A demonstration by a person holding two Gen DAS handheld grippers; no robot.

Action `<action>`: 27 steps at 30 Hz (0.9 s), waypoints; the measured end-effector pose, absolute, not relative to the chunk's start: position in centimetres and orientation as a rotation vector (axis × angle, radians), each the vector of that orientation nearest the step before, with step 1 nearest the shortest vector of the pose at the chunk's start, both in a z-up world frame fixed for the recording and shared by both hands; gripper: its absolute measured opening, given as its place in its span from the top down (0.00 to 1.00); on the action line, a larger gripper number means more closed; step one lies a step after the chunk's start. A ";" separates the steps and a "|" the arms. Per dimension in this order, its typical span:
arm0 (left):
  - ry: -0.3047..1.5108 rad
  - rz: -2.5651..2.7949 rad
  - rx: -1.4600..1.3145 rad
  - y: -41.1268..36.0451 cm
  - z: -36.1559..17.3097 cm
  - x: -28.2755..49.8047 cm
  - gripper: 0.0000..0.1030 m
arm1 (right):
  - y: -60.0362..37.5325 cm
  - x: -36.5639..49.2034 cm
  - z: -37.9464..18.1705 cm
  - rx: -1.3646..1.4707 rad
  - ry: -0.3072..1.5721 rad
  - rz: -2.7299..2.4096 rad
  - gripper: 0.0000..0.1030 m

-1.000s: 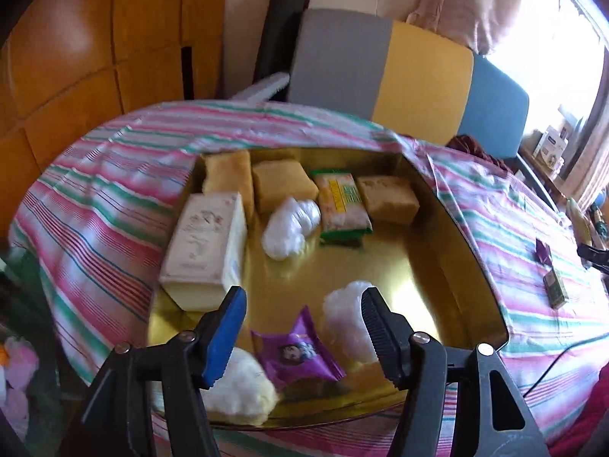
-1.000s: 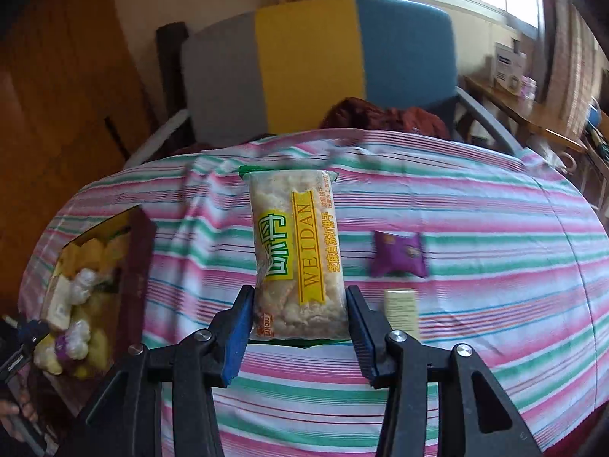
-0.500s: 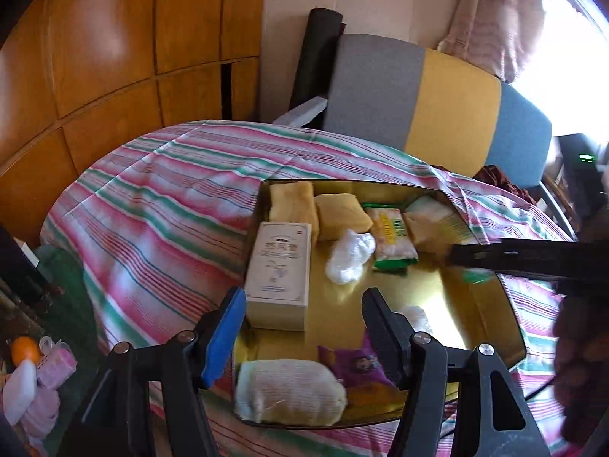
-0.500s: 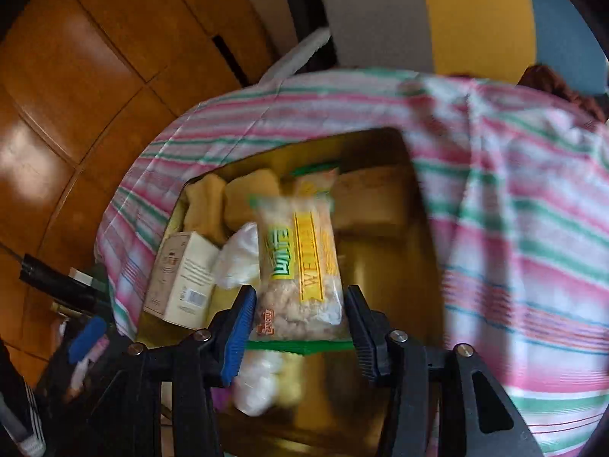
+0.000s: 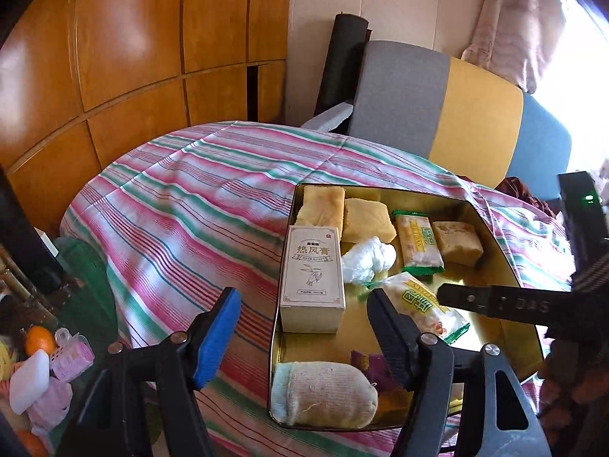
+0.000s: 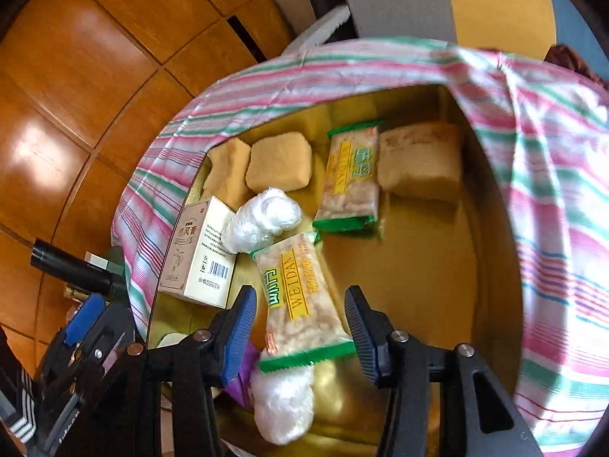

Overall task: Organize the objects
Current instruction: 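Open both tools to drop the cotton ball and WEIDAN packet into the tray, then move both tools from the tray back toward the remaining items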

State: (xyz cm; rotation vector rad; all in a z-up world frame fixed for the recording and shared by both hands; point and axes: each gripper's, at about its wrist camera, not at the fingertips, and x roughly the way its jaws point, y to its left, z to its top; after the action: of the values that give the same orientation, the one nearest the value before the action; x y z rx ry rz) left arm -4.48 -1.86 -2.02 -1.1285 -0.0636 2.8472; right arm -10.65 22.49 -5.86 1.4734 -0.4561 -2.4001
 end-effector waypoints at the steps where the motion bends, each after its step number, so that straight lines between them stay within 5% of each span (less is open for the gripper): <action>1: -0.061 2.849 -1.124 -1.7 -1.9 -4.4 0.32 | 22.5 -10.3 -5.4 1.457 -0.432 -2.425 0.52; 13: 0.007 2.827 -1.067 0.1 -0.8 -3.3 0.31 | 24.4 -4.4 -2.1 1.291 -0.070 -2.763 0.52; 27: 0.107 2.751 -1.029 3.8 -0.2 -1.8 0.28 | 36.0 1.6 -2.4 1.390 -0.148 -2.935 0.52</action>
State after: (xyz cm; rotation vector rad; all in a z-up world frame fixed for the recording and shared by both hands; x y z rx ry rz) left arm -1.83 3.79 -0.24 -1.0287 0.1069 2.7513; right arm 1.64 35.98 -2.44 1.3895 -0.1485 -2.9353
